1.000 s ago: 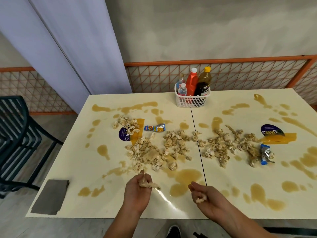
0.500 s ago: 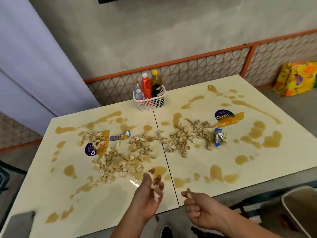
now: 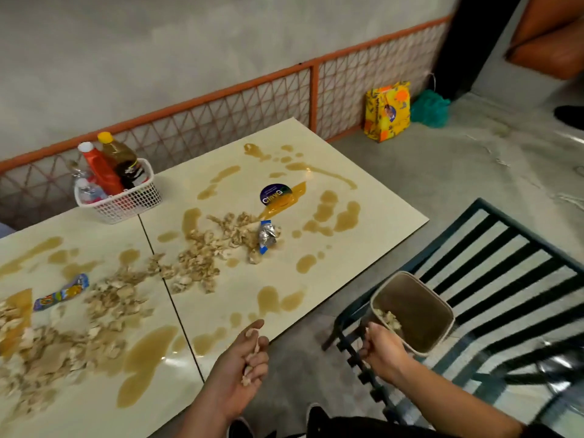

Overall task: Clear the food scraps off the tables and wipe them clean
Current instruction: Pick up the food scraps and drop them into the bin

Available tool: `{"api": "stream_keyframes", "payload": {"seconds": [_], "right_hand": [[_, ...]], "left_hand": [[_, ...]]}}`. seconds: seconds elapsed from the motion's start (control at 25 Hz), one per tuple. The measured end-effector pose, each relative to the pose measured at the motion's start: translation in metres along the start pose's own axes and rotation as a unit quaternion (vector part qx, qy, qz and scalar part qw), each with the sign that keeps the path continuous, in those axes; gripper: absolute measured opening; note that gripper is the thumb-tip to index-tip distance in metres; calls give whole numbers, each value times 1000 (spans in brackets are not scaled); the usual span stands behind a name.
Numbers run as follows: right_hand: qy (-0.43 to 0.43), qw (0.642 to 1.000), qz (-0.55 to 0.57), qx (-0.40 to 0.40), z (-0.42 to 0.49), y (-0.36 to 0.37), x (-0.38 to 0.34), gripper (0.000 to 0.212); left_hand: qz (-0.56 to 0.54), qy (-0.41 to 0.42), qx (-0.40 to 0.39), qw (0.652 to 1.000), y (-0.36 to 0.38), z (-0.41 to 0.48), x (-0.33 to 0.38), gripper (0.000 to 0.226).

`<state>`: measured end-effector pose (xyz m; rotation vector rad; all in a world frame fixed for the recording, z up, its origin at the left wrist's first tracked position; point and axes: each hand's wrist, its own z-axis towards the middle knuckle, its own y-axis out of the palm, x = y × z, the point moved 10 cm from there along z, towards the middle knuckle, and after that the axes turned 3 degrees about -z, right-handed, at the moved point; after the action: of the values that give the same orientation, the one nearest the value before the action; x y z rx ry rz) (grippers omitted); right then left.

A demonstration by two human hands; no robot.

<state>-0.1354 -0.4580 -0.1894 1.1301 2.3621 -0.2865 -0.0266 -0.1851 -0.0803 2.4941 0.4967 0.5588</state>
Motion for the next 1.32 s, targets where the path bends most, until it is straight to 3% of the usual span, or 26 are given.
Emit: {"api": "stream_keyframes", "payload": {"seconds": [0.12,0.16,0.24,0.36,0.4,0.48,0.56,0.64,0.72,0.8,0.88,1.04,1.32], "right_hand": [[-30,994,80,75,35,-65,-38,37],[-19,991,107,75,44,-76,-45,47],[40,990,127,38,54,-79,-44,56],[79,997,2,7,27,-50,-34,46],[73,995,-55,-27,12,-29,-28,41],[67,974,-118,-184,-36,35,-9,42],[94,928,-95,-347,-92,93,6,50],[94,906,-31,-412,-123,120,2,49],[46,916,17,-399,-127,120,-16,40],[-8,926,29,-377,-125,109,-35,25],[-35,940,13,-340,-117,90,-42,13],[-37,968,-22,-246,-91,45,-36,19],[-29,990,85,-112,-50,-24,-54,21]], "left_hand": [[36,-18,-23,999,35,9,-22,63],[44,-20,-22,999,43,11,-26,60],[51,-5,1,999,52,17,-31,32],[73,39,21,996,64,19,-31,39],[90,64,26,994,68,20,-30,39],[164,135,35,977,81,14,-26,31],[310,219,55,923,101,5,-20,27],[425,285,60,857,121,-3,-17,28],[475,317,44,820,138,-8,-14,27],[485,328,23,810,150,-9,-12,24],[462,343,12,818,157,-12,-6,20],[418,338,-3,843,162,-8,0,19],[372,309,-12,875,171,2,-16,19]]}}
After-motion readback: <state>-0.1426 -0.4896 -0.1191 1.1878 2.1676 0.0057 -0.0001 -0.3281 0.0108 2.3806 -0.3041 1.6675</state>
